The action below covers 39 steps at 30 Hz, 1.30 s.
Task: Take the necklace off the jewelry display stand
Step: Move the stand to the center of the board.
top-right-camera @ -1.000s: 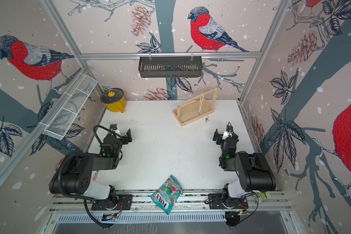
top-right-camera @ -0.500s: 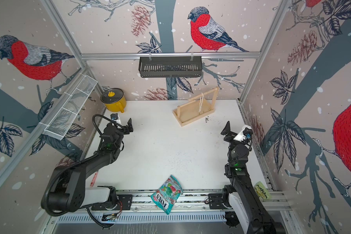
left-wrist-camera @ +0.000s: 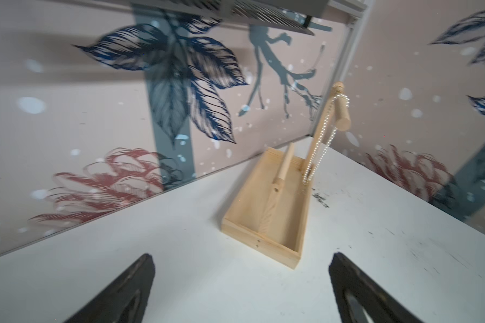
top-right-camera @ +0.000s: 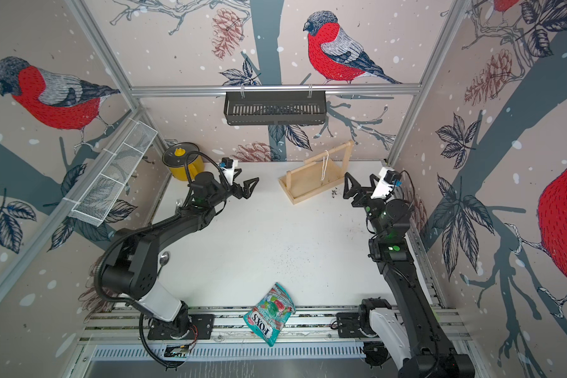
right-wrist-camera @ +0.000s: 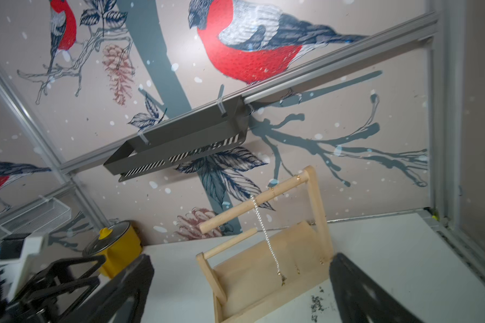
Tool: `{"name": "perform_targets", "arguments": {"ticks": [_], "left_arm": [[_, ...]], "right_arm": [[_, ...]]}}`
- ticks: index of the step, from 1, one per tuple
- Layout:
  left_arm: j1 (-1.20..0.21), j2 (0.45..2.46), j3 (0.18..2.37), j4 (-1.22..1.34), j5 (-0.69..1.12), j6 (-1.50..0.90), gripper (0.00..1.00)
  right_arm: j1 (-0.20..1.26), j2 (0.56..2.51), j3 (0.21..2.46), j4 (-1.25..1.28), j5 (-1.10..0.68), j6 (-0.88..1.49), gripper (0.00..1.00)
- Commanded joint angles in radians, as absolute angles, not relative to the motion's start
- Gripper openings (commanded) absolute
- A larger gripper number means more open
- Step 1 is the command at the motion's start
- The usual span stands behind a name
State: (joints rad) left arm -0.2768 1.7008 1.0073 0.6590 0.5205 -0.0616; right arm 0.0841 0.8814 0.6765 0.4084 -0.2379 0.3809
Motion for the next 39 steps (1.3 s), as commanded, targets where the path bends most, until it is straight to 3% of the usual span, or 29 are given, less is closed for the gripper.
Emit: {"name": "perform_targets", "arguments": {"ticks": [1, 8, 15, 24, 39], "left_arm": [[-0.286, 1.816, 1.058, 0.859, 0.771, -0.074, 0.97], [-0.343, 2.060, 1.152, 1.086, 0.746, -0.115, 0.96], [-0.397, 2.215, 1.365, 0.978, 0.633, -0.115, 0.95], [-0.419, 2.369, 1.640, 0.795, 0.625, -0.112, 0.88], [-0.431, 2.414, 1.747, 0.577, 0.678, -0.023, 0.70]], "right_arm": [[0.177, 0.887, 0.672, 0.418, -0.200, 0.247, 1.00], [0.204, 0.832, 0.552, 0.508, -0.127, 0.247, 1.00], [0.204, 0.729, 0.466, 0.500, -0.053, 0.204, 1.00], [0.201, 0.668, 0.414, 0.521, 0.024, 0.202, 1.00], [0.201, 0.684, 0.410, 0.521, 0.038, 0.201, 1.00]]}}
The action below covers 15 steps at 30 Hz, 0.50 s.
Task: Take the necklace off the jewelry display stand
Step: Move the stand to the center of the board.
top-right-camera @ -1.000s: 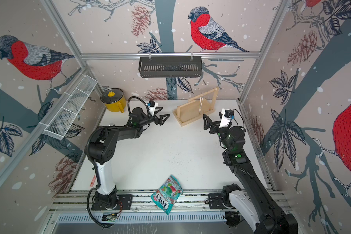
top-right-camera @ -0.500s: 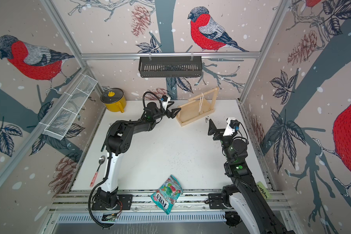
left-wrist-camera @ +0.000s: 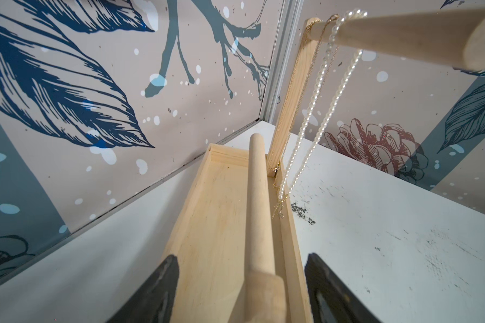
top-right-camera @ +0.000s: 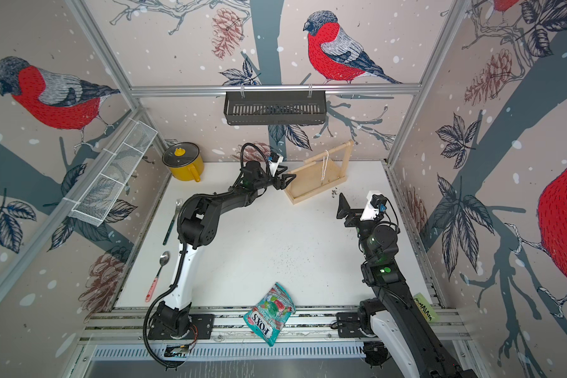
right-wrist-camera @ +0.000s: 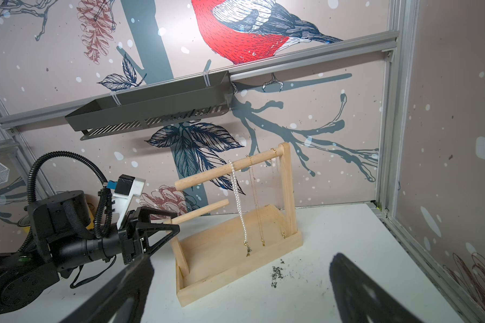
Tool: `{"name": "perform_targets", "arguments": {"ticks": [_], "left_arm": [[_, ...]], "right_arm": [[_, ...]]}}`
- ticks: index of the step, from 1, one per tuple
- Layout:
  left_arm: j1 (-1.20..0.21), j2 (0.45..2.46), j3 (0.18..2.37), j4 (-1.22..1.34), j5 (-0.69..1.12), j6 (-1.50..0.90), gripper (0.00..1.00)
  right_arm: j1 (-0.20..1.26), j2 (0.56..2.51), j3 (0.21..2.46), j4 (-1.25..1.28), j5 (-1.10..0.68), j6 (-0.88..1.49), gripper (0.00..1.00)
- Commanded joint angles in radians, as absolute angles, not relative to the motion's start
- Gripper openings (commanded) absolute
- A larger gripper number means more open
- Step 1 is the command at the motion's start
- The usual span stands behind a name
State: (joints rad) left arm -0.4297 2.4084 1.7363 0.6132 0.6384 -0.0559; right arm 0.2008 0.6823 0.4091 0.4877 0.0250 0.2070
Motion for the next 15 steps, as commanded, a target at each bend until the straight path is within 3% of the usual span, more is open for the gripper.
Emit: {"name": "perform_targets", "arguments": {"ticks": [1, 15], "left_arm": [[-0.431, 2.412, 1.748, 0.572, 0.676, -0.021, 0.70], [-0.431, 2.419, 1.816, 0.359, 0.653, 0.041, 0.68]], "right_arm": [[0.200, 0.683, 0.410, 0.521, 0.040, 0.202, 1.00], [0.201, 0.670, 0.407, 0.514, 0.035, 0.207, 1.00]]}}
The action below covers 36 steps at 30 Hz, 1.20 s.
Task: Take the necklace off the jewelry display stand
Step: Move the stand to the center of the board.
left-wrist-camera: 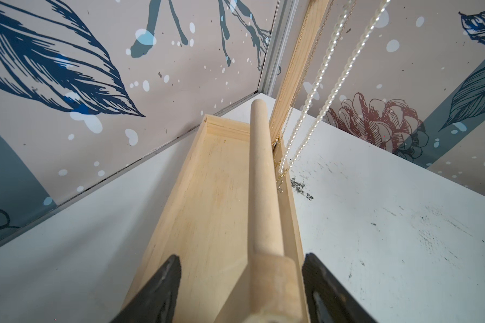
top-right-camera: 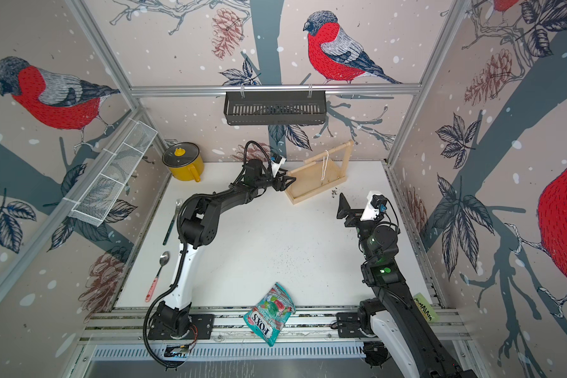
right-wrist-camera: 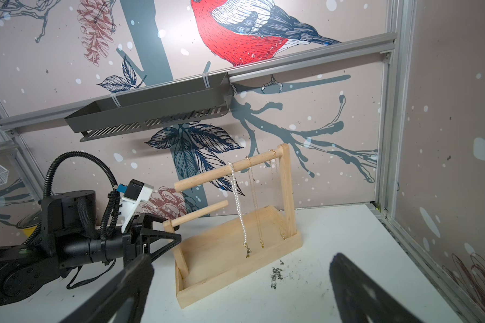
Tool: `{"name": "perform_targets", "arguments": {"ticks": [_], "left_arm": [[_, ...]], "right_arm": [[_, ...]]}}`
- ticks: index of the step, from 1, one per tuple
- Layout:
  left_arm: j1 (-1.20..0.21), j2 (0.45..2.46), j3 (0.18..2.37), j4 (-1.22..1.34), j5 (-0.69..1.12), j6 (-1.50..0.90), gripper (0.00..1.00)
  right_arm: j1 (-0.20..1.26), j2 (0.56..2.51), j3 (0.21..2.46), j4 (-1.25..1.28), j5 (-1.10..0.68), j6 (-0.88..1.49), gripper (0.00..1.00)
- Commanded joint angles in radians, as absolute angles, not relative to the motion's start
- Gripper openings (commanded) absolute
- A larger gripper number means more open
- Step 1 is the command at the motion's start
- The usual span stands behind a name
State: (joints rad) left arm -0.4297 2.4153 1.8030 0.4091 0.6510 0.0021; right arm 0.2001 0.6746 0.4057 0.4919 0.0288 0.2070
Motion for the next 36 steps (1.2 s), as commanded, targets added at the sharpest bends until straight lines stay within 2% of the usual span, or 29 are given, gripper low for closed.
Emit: {"name": "perform_targets", "arguments": {"ticks": [1, 16, 25, 30, 36], "left_arm": [[-0.431, 2.419, 1.818, 0.346, 0.650, 0.044, 0.68], [-0.430, 2.416, 1.844, 0.281, 0.671, 0.098, 0.46], [-0.404, 2.439, 1.901, 0.213, 0.798, 0.116, 0.14], [-0.395, 2.403, 1.845, 0.213, 0.799, 0.154, 0.07], [-0.394, 2.330, 1.728, 0.202, 0.772, 0.227, 0.04]], "right_arm": [[0.201, 0.670, 0.407, 0.513, 0.036, 0.210, 1.00], [0.202, 0.648, 0.405, 0.502, 0.049, 0.211, 1.00], [0.202, 0.633, 0.402, 0.490, 0.062, 0.209, 1.00], [0.207, 0.624, 0.396, 0.486, 0.068, 0.207, 1.00], [0.216, 0.619, 0.397, 0.485, 0.072, 0.207, 1.00]]}}
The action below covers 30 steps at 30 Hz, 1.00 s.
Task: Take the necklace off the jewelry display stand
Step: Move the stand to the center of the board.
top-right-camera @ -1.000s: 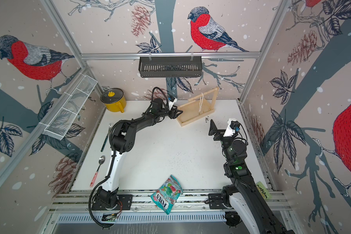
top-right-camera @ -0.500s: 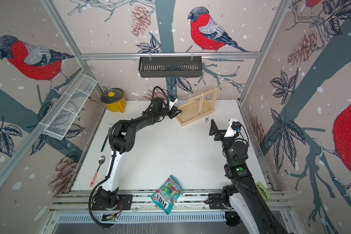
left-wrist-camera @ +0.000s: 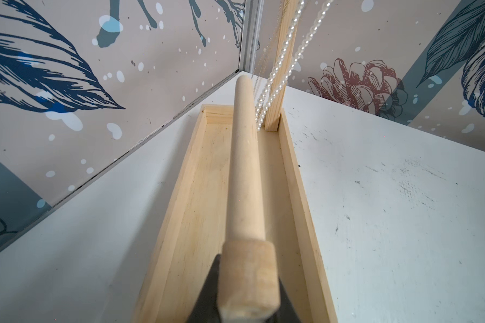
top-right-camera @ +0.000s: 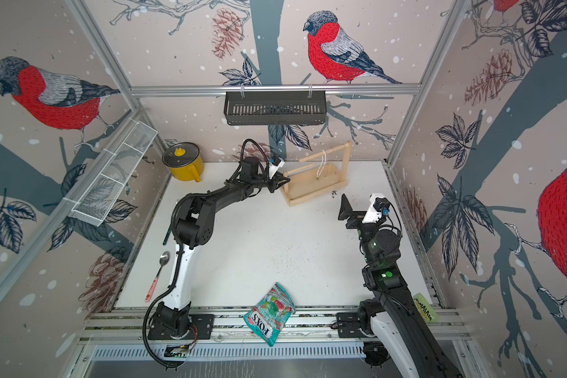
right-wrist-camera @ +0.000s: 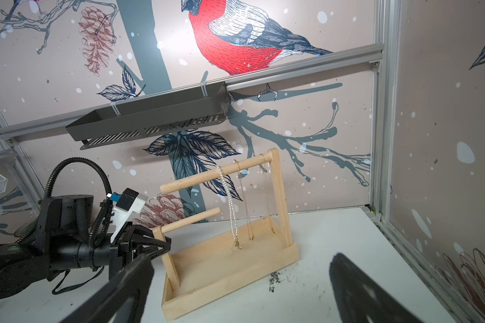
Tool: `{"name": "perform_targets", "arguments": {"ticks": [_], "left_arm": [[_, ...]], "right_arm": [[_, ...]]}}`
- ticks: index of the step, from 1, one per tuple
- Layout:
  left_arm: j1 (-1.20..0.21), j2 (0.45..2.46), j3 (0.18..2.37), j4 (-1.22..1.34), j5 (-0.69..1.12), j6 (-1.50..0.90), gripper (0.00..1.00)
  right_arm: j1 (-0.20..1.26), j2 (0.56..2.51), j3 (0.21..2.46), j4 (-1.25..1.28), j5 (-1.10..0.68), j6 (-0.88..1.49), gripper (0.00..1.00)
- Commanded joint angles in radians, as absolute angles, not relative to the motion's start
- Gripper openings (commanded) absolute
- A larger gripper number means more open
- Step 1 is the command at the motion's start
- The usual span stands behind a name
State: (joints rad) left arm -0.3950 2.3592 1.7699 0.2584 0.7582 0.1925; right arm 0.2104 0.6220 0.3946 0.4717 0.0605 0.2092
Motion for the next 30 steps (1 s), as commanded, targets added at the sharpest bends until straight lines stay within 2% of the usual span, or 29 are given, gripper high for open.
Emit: {"name": "perform_targets", "arguments": {"ticks": [1, 12, 23, 30], "left_arm": [[-0.393, 2.317, 1.705, 0.204, 0.768, 0.236, 0.04], [-0.387, 2.148, 1.436, 0.172, 0.746, 0.327, 0.02], [-0.376, 2.044, 1.303, 0.086, 0.718, 0.398, 0.00], [-0.331, 2.010, 1.247, 0.081, 0.789, 0.448, 0.00]], "right_arm": [[0.217, 0.618, 0.397, 0.483, 0.072, 0.207, 1.00], [0.258, 0.592, 0.408, 0.447, 0.098, 0.195, 1.00], [0.300, 0.599, 0.410, 0.435, 0.133, 0.181, 1.00], [0.310, 0.619, 0.425, 0.422, 0.127, 0.178, 1.00]]}}
